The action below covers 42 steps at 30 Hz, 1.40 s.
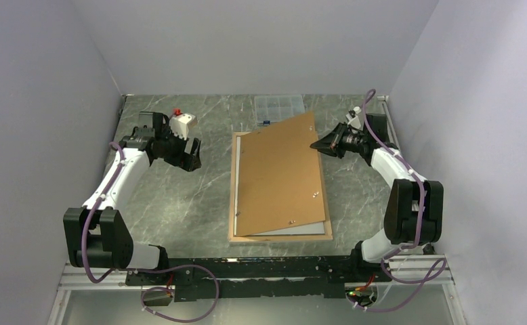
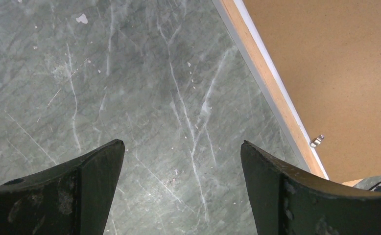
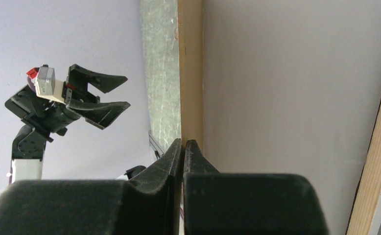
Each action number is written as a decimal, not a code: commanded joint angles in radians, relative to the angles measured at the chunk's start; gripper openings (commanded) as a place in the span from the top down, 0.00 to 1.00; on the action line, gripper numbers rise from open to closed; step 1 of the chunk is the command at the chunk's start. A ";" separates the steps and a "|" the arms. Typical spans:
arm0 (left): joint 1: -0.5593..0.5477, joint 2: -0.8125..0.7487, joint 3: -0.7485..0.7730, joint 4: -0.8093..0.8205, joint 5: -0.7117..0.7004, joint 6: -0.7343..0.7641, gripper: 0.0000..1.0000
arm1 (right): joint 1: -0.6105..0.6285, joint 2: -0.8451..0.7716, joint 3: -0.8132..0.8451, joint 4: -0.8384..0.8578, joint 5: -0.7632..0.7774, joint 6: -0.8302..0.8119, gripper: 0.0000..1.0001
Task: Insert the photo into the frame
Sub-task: Turn over the photo frame item on the photo frame.
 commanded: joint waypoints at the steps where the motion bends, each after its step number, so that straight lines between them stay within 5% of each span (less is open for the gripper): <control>1: -0.004 -0.034 -0.006 0.022 -0.001 0.013 0.06 | 0.026 0.001 0.012 0.049 -0.021 0.038 1.00; 16: -0.003 -0.028 -0.007 0.023 0.001 0.010 0.06 | 0.094 0.037 0.023 0.001 0.082 0.001 1.00; 32: -0.003 0.019 -0.004 -0.005 -0.002 0.011 0.06 | 0.190 0.003 -0.156 0.176 0.286 0.086 1.00; 42: -0.003 0.035 -0.006 -0.025 -0.025 0.022 0.06 | 0.292 0.089 -0.052 -0.011 0.505 0.010 0.68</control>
